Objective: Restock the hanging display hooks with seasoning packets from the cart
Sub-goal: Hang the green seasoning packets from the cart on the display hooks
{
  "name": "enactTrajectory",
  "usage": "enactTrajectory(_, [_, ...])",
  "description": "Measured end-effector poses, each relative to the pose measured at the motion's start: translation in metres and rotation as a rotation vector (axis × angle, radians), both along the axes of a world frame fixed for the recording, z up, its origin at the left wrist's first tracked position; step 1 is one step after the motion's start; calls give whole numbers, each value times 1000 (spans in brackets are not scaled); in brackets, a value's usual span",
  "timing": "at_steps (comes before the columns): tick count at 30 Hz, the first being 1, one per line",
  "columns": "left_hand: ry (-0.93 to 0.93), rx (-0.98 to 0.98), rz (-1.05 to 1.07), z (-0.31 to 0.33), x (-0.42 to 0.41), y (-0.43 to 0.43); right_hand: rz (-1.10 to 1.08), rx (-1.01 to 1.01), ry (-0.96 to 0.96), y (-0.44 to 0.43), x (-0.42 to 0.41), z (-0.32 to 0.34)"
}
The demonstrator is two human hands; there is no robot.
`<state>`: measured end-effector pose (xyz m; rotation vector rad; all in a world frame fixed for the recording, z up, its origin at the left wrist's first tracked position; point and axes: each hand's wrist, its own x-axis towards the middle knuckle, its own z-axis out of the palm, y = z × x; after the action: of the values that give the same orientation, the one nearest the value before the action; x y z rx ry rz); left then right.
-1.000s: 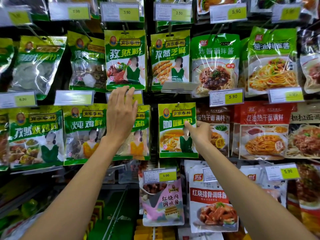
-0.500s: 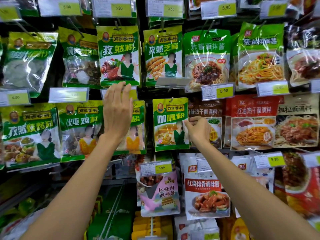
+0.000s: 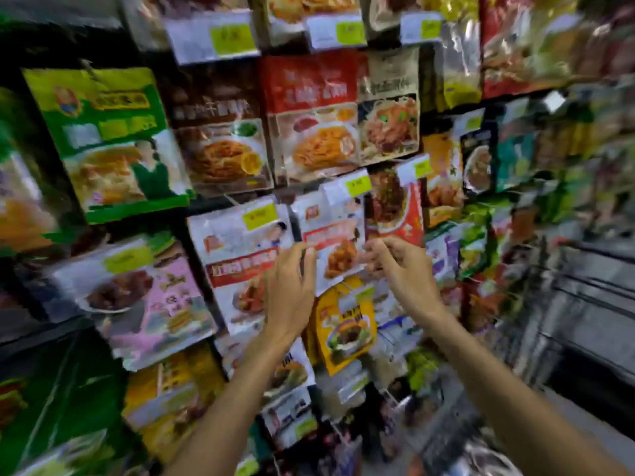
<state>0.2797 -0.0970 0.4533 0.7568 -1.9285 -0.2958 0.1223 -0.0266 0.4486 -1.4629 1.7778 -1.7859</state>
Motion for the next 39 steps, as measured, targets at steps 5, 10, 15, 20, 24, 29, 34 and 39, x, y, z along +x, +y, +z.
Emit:
enactTrajectory(5, [-70, 408, -237, -109, -104, 48, -242, 283, -206, 82, -81, -124])
enactTrajectory(10, [-297, 692, -387, -216, -178, 91, -520, 505, -341, 167, -125, -234])
enactTrajectory(15, [-581, 826, -476, -312, -214, 121, -761, 677, -575, 238, -135, -332])
enactTrajectory(20, [-767, 926, -533, -396, -234, 138, -932, 849, -637, 270, -128, -409])
enactTrajectory(24, [-964, 938, -568, -459, -232, 141, -969, 949, -749, 266, -116, -465])
enactTrajectory(29, [-1226, 960, -503, -516, -228, 161, -939, 1110, -879, 261, -99, -527])
enactTrajectory(34, [-1302, 956, -518, -549, -220, 182, -965, 1191, -920, 258, -91, -561])
enactTrajectory(39, [-1234, 992, -431, -554, -224, 182, -1079, 1059, -1039, 256, -90, -568])
